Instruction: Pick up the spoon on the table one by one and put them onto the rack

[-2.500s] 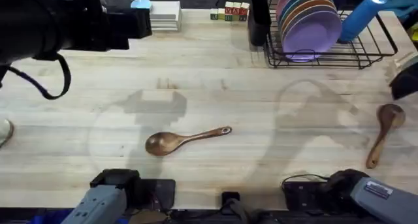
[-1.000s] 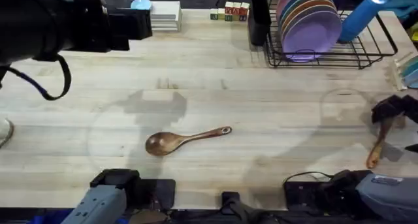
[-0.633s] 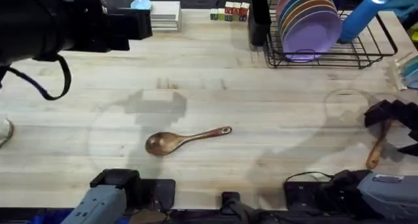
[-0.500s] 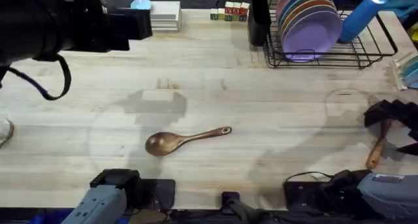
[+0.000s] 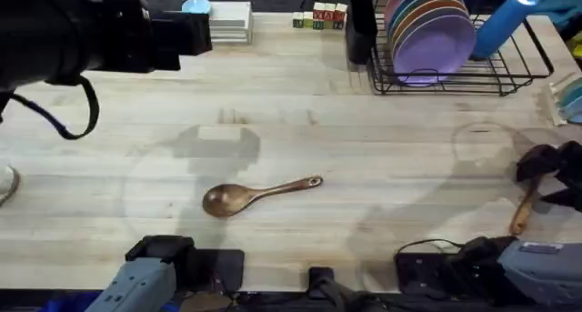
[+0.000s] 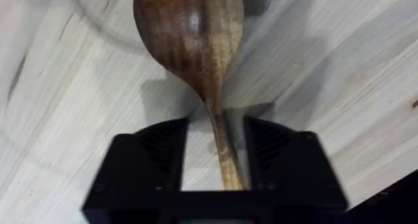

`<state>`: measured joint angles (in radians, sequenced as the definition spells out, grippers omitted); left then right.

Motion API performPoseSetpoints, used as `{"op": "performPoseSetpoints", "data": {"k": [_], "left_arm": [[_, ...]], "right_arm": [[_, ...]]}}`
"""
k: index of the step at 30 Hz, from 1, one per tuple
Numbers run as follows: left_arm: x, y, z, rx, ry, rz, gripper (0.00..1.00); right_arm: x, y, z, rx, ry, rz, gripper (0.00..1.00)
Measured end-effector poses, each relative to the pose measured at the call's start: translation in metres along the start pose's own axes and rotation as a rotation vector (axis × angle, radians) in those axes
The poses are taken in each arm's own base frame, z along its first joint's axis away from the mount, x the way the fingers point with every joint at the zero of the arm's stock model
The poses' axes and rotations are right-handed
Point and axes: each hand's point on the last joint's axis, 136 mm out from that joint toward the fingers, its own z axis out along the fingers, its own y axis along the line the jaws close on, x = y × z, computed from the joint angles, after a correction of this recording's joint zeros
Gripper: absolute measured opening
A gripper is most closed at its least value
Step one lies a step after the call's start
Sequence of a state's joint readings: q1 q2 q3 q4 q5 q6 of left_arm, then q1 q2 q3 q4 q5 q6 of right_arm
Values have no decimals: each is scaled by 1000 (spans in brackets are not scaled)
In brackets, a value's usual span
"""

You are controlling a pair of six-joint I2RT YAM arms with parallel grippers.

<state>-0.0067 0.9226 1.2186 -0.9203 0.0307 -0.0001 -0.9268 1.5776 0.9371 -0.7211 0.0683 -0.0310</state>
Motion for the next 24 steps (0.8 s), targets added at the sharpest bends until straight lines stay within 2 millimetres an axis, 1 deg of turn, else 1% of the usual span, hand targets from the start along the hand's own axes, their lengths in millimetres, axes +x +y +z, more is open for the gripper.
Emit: {"op": "performPoseSetpoints", "data": {"k": [1, 2, 10, 12, 19, 24], "left_arm": [[0, 0, 0, 0, 0, 0, 993], [0, 0, 0, 0, 0, 0, 994], [0, 0, 0, 0, 0, 0, 994], [0, 0, 0, 0, 0, 0, 994], [0, 0, 0, 0, 0, 0, 993], [0, 0, 0, 0, 0, 0, 993]], "right_arm": [[0, 0, 0, 2, -1, -4, 450], [-1, -1, 0, 4, -3, -7, 402], [-5, -6, -1, 31, -9, -24, 60], [-6, -6, -1, 33, -8, -25, 39], [-7, -7, -3, 37, 12, -26, 33], [-15, -6, -13, 39, -9, -28, 32]]}}
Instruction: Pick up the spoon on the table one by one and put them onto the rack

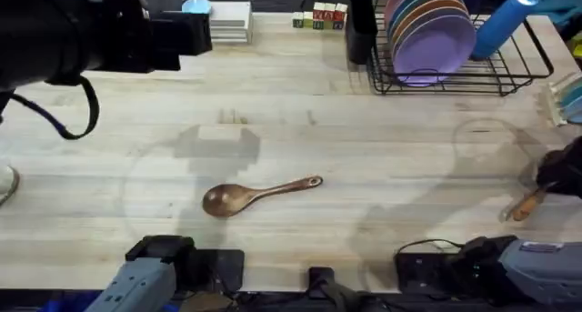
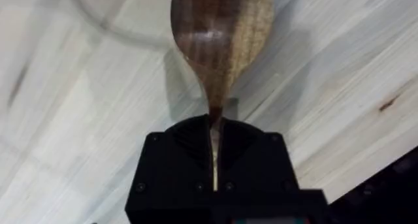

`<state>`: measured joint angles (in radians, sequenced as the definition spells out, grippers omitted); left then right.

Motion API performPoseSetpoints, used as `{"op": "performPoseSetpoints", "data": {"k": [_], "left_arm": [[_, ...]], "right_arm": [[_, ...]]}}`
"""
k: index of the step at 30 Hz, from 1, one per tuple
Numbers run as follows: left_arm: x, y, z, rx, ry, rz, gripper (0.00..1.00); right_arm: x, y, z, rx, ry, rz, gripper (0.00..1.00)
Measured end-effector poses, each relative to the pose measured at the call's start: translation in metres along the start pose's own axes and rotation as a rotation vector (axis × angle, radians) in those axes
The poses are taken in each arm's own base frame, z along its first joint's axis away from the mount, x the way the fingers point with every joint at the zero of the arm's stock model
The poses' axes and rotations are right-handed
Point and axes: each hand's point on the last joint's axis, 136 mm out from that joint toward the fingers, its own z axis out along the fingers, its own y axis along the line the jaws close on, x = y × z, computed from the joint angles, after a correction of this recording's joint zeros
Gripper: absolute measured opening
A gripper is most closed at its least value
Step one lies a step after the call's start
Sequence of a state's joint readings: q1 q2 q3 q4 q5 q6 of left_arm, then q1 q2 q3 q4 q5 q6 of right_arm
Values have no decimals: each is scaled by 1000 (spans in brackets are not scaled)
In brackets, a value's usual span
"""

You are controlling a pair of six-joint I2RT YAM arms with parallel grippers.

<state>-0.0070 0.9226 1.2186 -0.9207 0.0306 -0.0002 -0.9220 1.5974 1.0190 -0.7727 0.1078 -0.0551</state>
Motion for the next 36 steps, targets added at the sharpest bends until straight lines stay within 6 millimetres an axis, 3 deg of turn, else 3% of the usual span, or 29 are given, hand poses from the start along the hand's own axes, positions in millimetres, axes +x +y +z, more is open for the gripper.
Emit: {"op": "performPoseSetpoints", "data": {"k": [12, 14, 19, 25, 36], "left_arm": [[0, 0, 0, 0, 0, 0, 994], [0, 0, 0, 0, 0, 0, 993], [0, 0, 0, 0, 0, 0, 992], [0, 0, 0, 0, 0, 0, 993], [0, 0, 0, 0, 0, 0, 993]], "right_arm": [[-16, 30, -69, -33, -226, -86, 32], [-16, 43, -94, -49, -311, -129, 32], [-19, 67, -129, -82, -450, -202, 32], [-31, 117, -189, -177, -721, -320, 32], [-31, 238, -316, -538, -1204, -464, 32]]}}
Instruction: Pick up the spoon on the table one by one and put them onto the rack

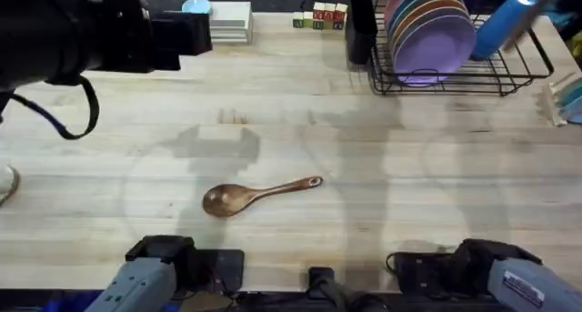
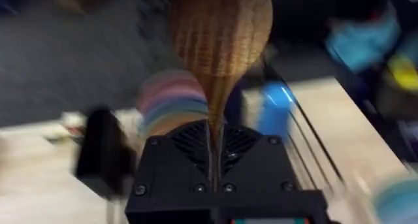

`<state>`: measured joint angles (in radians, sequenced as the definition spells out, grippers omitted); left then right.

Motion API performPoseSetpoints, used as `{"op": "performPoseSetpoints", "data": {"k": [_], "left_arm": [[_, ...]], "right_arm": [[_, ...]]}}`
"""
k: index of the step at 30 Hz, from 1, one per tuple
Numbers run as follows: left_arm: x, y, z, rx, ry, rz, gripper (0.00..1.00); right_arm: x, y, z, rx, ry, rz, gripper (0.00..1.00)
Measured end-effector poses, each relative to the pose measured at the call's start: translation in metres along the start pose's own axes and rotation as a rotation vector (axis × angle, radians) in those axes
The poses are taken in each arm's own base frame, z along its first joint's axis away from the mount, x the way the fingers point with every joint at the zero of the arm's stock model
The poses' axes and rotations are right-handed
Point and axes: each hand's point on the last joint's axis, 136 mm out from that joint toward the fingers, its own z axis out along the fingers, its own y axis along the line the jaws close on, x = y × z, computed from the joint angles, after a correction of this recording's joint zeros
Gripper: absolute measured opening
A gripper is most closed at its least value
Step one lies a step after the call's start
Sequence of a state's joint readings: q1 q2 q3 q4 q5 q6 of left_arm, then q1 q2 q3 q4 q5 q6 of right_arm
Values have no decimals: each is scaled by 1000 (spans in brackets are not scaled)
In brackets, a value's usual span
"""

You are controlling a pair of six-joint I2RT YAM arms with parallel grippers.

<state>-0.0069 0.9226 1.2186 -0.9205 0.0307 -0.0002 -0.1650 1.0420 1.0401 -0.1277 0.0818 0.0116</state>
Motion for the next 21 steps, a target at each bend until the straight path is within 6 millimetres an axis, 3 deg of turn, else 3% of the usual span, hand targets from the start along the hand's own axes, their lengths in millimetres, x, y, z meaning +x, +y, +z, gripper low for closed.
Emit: {"op": "performPoseSetpoints", "data": {"k": [6, 13, 21], "left_arm": [[0, 0, 0, 0, 0, 0, 993], [0, 0, 0, 0, 0, 0, 993], [0, 0, 0, 0, 0, 0, 994]], "right_arm": [[-33, 59, 23, -143, -165, -3, 32], [-42, 107, 53, -237, -275, 6, 32], [-46, 157, 73, -330, -407, 28, 32]]}}
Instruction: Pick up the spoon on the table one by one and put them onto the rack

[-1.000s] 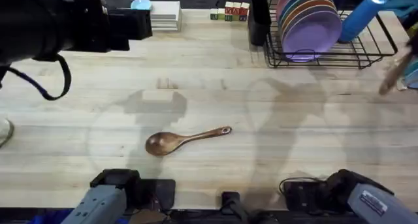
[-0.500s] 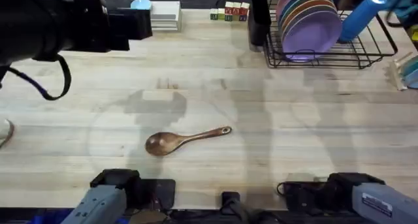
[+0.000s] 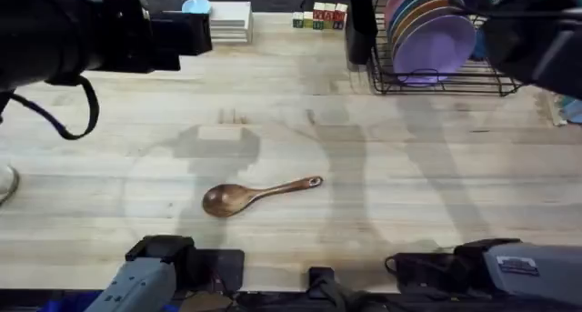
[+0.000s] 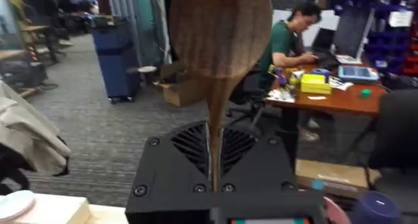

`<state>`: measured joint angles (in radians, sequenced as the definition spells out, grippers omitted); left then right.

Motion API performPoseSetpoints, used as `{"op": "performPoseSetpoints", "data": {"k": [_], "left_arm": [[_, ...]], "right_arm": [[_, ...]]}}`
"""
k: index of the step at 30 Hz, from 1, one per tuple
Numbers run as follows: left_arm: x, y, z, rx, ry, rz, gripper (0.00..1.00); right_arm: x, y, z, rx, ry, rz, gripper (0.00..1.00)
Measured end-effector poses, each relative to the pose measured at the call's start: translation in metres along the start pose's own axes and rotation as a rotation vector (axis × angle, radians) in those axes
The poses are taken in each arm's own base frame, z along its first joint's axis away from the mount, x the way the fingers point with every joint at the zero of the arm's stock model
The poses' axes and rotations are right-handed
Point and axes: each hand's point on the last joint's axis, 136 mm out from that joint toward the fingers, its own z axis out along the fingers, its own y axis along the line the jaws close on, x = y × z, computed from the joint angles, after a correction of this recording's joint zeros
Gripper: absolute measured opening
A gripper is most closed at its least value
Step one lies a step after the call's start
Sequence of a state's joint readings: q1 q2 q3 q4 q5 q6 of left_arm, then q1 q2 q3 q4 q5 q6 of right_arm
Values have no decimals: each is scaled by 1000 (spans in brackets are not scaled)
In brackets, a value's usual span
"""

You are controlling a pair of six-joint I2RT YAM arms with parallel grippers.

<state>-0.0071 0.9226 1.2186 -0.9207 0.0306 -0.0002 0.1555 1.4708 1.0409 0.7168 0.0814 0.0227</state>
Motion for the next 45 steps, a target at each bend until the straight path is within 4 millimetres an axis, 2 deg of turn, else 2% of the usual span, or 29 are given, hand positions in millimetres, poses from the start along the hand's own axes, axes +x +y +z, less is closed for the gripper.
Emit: {"op": "performPoseSetpoints", "data": {"k": [2, 3, 6, 9, 11, 15, 16, 24, 32, 38, 42, 43, 45], "left_arm": [[0, 0, 0, 0, 0, 0, 994], [0, 0, 0, 0, 0, 0, 994], [0, 0, 0, 0, 0, 0, 994], [0, 0, 0, 0, 0, 0, 994], [1, 0, 0, 0, 4, 0, 993], [1, 0, 0, 0, 4, 0, 993], [1, 0, 0, 0, 4, 0, 993], [1, 0, 0, 0, 4, 0, 993], [1, 0, 0, 0, 4, 0, 993], [1, 0, 0, 0, 4, 0, 994], [1, 0, 0, 0, 4, 0, 993], [1, 0, 0, 0, 4, 0, 993], [1, 0, 0, 0, 4, 0, 993]], "right_arm": [[8, 9, 6, -17, -9, 4, 32], [28, 20, 14, -40, 6, 12, 32], [48, 27, 22, -51, 41, 31, 32], [61, 28, 30, -50, 63, 45, 32], [75, 30, 44, -49, 77, 58, 32], [88, 30, 49, -48, 99, 60, 32], [105, 30, 51, -46, 129, 57, 32], [151, 29, 54, -42, 214, 51, 32], [182, 28, 47, -36, 328, 42, 32], [186, 28, 46, -35, 343, 41, 32], [199, 27, 41, -33, 403, 36, 32], [209, 27, 37, -30, 445, 33, 32], [211, 27, 36, -30, 453, 32, 32]]}}
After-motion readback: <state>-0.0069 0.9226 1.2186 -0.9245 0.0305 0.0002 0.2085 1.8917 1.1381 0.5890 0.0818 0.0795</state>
